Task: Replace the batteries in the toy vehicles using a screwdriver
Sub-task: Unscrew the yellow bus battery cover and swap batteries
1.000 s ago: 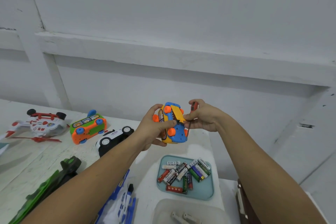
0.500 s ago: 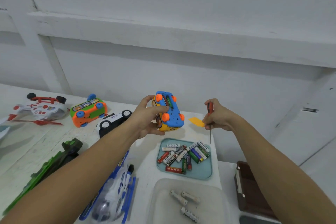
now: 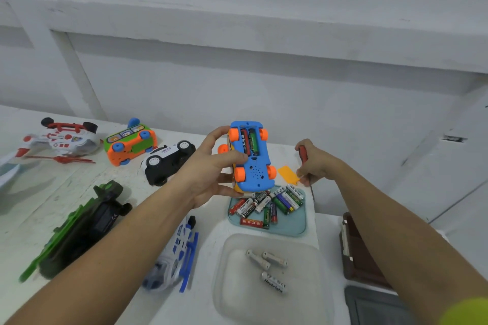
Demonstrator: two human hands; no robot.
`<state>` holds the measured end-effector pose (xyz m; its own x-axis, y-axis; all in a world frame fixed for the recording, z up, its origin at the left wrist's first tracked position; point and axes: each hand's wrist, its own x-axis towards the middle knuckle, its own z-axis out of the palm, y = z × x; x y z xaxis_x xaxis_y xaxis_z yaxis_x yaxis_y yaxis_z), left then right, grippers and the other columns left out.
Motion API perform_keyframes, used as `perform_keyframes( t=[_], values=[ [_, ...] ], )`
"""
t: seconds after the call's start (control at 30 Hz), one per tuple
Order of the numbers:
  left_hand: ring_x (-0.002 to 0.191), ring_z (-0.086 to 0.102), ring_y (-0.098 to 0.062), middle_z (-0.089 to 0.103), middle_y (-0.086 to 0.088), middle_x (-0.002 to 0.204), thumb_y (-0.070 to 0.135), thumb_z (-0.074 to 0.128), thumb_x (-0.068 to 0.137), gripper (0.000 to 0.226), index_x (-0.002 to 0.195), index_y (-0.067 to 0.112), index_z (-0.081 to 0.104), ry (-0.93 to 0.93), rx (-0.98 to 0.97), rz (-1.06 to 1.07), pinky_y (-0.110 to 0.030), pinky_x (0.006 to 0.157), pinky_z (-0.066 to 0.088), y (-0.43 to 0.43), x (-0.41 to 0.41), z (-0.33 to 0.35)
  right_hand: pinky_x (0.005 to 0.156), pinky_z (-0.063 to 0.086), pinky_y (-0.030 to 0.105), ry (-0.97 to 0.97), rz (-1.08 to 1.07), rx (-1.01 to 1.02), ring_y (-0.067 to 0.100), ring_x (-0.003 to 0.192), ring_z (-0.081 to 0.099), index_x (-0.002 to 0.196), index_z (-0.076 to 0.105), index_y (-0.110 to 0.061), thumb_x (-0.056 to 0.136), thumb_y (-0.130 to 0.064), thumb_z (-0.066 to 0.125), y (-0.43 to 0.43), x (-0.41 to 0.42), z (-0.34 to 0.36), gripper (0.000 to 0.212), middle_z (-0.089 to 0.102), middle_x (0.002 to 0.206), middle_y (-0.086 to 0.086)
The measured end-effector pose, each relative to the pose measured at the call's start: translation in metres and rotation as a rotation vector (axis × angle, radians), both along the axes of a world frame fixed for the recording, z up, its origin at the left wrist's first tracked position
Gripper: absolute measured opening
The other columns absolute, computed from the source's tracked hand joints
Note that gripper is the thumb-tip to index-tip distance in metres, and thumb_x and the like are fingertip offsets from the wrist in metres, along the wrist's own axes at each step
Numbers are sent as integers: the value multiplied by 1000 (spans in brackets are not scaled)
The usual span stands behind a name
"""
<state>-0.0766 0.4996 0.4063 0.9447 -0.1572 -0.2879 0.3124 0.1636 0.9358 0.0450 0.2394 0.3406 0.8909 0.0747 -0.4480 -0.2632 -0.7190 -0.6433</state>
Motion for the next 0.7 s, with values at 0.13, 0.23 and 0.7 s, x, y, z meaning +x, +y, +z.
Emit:
perform_keyframes(
  t=[0.13, 0.23, 0.7],
  values=[
    [95, 71, -40, 71, -14, 111, 2, 68, 86, 57, 123, 43, 54, -5, -20, 13, -70, 83, 50, -4, -20, -6, 64, 61, 44, -92, -30, -25, 31, 70, 67, 137, 25, -30, 89, 1, 62, -7, -13, 16, 68, 51, 99, 13],
    [96, 70, -40, 73, -12, 107, 2, 68, 85, 57, 122, 44, 54, -23, -26, -8, -66, 83, 51, -6, -34, -10, 64, 59, 40, -228, -103, 20, 25, 67, 67, 139, 27, -21, 91, -7, 64, -10, -27, 37, 62, 59, 110, 18],
    [86, 74, -20, 73, -11, 103, -6, 66, 85, 65, 127, 42, 50, -89, 22, -97, -35, 58, 59, -3, -89, -36, 83, 59, 40, -549, -285, 762, 30, 86, 72, 98, 59, -11, 101, -28, 49, 53, -183, 90, 20, 72, 74, 12]
  ],
)
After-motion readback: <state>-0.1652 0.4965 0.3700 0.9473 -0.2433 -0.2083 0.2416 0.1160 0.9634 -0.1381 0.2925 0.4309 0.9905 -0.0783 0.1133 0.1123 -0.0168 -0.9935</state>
